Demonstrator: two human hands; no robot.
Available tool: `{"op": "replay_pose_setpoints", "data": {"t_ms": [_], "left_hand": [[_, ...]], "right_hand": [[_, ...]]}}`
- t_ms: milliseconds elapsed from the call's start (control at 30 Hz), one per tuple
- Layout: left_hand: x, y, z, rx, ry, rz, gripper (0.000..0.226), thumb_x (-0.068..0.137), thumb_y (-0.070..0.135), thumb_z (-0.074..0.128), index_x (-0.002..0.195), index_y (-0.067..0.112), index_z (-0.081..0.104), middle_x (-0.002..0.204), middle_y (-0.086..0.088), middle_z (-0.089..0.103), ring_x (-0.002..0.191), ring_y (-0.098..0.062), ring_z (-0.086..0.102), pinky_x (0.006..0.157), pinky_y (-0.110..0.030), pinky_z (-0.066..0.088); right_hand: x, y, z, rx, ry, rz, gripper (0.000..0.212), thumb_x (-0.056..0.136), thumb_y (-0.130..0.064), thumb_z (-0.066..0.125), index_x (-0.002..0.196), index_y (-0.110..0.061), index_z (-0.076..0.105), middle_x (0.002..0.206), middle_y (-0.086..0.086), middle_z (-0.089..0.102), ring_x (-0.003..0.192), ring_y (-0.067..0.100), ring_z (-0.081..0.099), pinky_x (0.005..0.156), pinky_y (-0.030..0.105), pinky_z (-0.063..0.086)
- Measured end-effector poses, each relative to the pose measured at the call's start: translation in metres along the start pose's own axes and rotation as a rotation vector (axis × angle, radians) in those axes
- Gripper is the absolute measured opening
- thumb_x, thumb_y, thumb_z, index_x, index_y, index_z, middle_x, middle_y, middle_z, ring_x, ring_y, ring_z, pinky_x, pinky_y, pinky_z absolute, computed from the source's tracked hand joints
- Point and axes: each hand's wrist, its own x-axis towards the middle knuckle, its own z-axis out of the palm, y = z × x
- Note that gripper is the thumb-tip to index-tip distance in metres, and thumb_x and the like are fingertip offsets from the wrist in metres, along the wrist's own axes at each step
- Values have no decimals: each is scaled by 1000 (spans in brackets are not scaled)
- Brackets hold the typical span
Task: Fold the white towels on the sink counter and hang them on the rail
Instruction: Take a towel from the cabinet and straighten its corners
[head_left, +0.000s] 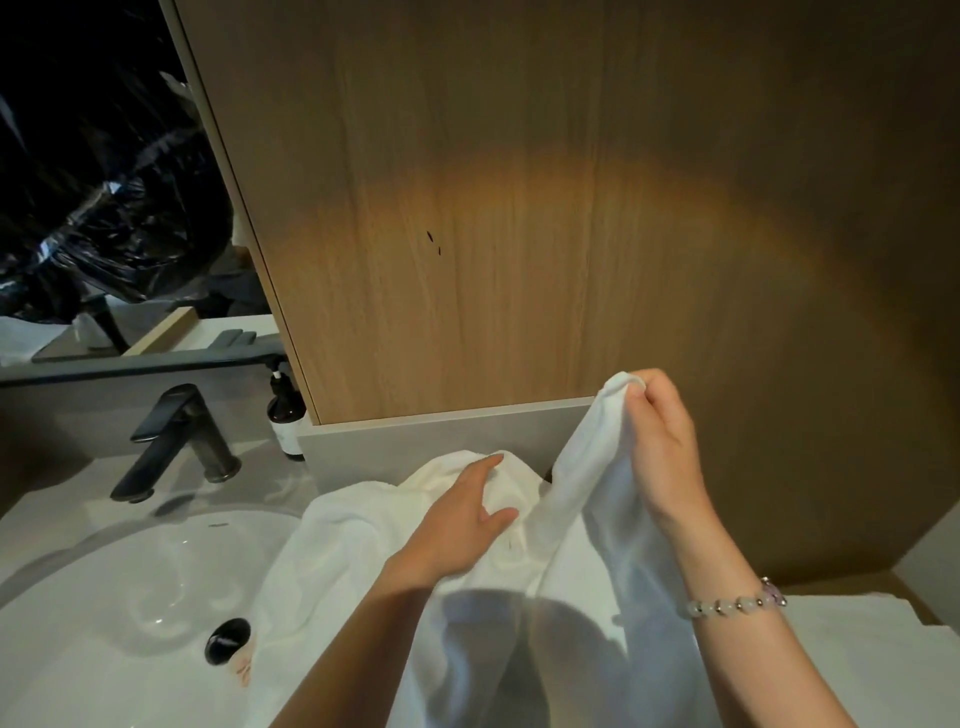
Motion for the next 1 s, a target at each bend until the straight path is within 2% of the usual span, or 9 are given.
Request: {"op": "replay_pose_setpoints", "data": {"t_ms": [67, 167, 267, 400, 500, 633, 767, 900, 1000], "left_hand": [[8, 8, 5, 49, -54, 20, 67, 92, 30, 57, 148, 26, 22, 145, 4, 40, 103, -11, 57, 93, -19, 35], [20, 9, 16, 115, -143, 71, 69, 91, 27, 57, 149, 25, 20, 152, 6, 32, 131, -18, 42, 108, -25, 31], [28, 5, 16, 129, -175, 27, 71, 91, 35, 57, 149, 20, 19, 153, 2, 29, 137, -18, 34, 110, -28, 29], [33, -1, 11, 167, -182, -36, 82, 88, 52, 54, 150, 20, 12, 155, 3, 23, 139, -18, 31, 109, -27, 27], [42, 6, 11, 206, -162, 7, 77, 90, 51, 51, 150, 20, 15, 154, 3, 27, 139, -16, 31, 110, -27, 28], [56, 31, 18, 133, -256, 120, 66, 74, 44, 61, 135, 28, 44, 133, 2, 55, 121, -23, 48, 102, -39, 40], [55, 36, 28, 99, -457, 11, 49, 78, 34, 63, 124, 20, 56, 127, -2, 59, 117, -23, 54, 94, -27, 41], [39, 5, 22, 151, -399, -93, 33, 90, 42, 56, 107, 14, 65, 114, -6, 65, 102, -20, 60, 76, -22, 38], [27, -23, -3, -77, -233, -183, 27, 93, 33, 57, 69, 20, 61, 64, 8, 66, 57, -5, 55, 61, -24, 41]], "right_hand": [[-3, -7, 4, 75, -68, -43, 19, 86, -26, 38, 74, -17, 50, 68, -18, 53, 68, 0, 45, 64, 15, 37], [-7, -23, 2, 234, -134, -114, 22, 87, -19, 38, 69, -22, 50, 65, -17, 50, 64, -1, 43, 61, 13, 36], [-5, -35, -11, 398, -152, -136, 34, 88, -19, 38, 61, -32, 53, 61, -15, 45, 59, 0, 39, 57, 14, 34], [-5, -41, -27, 489, -139, -185, 32, 90, -39, 52, 60, -30, 49, 59, -14, 40, 55, 0, 34, 52, 14, 32], [-3, -38, -30, 515, -116, -172, 38, 92, -20, 37, 56, -29, 47, 57, -13, 39, 52, 1, 32, 51, 15, 31], [-1, -33, -21, 515, -128, -116, 38, 88, -19, 35, 54, -31, 49, 56, -13, 40, 53, 1, 33, 52, 16, 31], [2, -26, -13, 449, -69, -73, 36, 91, -30, 46, 56, -31, 51, 57, -15, 41, 54, -1, 35, 52, 14, 31], [7, -21, -17, 431, 5, -39, 34, 86, -26, 38, 56, -31, 52, 56, -15, 41, 52, -1, 35, 50, 13, 32], [10, -14, -23, 409, 68, -4, 43, 96, -22, 38, 56, -30, 51, 55, -17, 41, 52, -2, 36, 50, 12, 31]]}}
